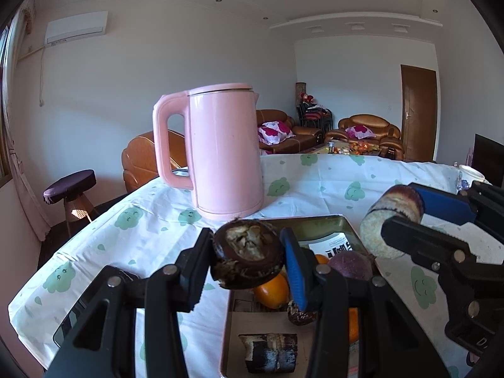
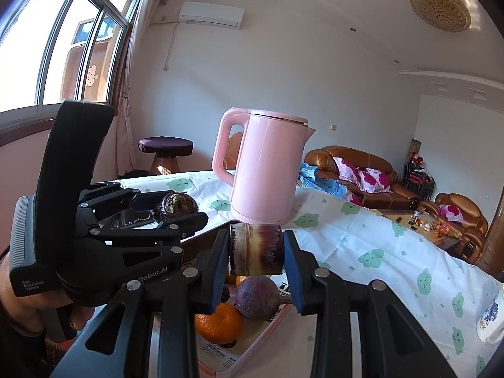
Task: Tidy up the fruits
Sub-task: 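Open the left tool to drop the dark brown fruit into the tin while the right releases the taro slice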
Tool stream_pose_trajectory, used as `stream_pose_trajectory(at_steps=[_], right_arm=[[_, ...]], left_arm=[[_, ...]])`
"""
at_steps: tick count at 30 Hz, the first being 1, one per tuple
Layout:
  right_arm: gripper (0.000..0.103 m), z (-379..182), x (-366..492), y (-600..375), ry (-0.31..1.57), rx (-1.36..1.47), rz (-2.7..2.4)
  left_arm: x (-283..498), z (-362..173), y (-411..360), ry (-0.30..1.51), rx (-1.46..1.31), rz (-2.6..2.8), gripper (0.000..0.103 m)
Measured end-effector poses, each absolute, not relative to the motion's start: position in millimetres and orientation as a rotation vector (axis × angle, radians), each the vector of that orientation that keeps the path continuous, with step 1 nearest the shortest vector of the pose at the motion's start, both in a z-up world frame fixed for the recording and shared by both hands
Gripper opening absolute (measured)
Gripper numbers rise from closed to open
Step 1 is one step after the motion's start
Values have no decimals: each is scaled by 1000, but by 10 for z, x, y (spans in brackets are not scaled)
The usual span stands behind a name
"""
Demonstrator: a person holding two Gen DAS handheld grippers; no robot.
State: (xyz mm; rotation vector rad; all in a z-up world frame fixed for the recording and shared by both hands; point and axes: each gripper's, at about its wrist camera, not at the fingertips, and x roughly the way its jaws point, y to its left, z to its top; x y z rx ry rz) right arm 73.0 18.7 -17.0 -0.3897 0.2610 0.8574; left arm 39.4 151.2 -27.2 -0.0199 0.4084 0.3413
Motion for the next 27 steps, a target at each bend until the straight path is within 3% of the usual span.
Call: stream_pose_trajectory(at_steps=[27], right_arm=[[36, -538, 835, 467, 445, -448, 914]], left_arm=[[499, -560, 1567, 541, -10, 309, 46]])
